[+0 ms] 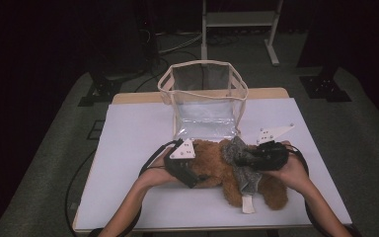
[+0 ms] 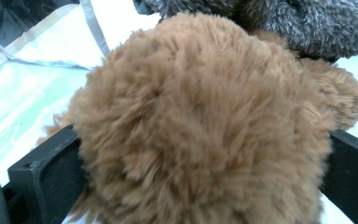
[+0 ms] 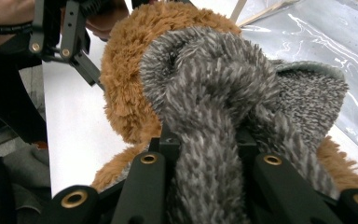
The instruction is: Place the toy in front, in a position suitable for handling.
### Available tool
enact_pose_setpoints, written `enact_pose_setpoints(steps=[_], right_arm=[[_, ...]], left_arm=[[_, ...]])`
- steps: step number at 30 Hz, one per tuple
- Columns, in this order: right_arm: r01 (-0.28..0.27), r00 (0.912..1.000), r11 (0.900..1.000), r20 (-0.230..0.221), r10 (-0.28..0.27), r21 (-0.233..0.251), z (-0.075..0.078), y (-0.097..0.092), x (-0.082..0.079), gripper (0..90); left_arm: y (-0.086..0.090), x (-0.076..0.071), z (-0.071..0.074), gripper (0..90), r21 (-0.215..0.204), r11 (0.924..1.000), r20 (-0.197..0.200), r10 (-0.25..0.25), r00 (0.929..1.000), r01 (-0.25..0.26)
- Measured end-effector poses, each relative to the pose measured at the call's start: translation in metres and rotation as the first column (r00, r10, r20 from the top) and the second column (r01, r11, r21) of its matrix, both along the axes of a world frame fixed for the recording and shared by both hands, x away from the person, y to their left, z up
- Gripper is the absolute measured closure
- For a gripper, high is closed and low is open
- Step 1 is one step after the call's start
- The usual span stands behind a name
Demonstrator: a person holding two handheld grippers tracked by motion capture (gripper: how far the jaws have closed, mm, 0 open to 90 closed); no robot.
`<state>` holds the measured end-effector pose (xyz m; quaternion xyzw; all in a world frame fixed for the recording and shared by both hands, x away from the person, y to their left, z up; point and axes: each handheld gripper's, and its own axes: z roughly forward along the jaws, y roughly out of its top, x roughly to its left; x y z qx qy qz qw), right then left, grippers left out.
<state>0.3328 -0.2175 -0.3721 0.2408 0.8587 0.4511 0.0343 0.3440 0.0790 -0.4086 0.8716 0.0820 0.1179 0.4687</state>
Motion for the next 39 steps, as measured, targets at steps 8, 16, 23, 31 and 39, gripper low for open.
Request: enact_pose_setpoints(steps=[8, 16, 23, 31, 39], right_arm=[[0.026, 0.9996, 0.9991, 0.013, -0.026, 0.035, -0.003, 0.000, -0.004, 72.5], [0.005, 0.9996, 0.9995, 0.027, -0.006, 0.032, 0.004, 0.011, -0.006, 72.5], [-0.046, 0.9981, 0.9989, 0.042, 0.046, 0.000, 0.007, 0.037, -0.006, 72.7], [-0.081, 0.9963, 0.9966, 0.028, 0.081, 0.007, 0.012, 0.039, -0.009, 72.8], [-0.003, 0.9981, 0.9993, 0.062, 0.006, -0.037, 0.033, 0.007, -0.007, 72.8]], left_arm=[[0.000, -0.005, 0.009, 24.3, 0.071, 0.9973, 0.038, 0.014, 0.9992, -0.017], [0.006, -0.007, 0.020, 35.3, 0.102, 0.9947, 0.028, 0.010, 0.9996, -0.013], [0.014, -0.014, 0.031, 38.5, 0.159, 0.9872, 0.044, 0.008, 0.9990, -0.015], [0.032, -0.026, 0.028, 38.2, 0.152, 0.9884, 0.023, 0.004, 0.9997, -0.007], [0.045, -0.029, 0.024, 35.8, 0.110, 0.9939, 0.002, 0.012, 0.9999, -0.013]])
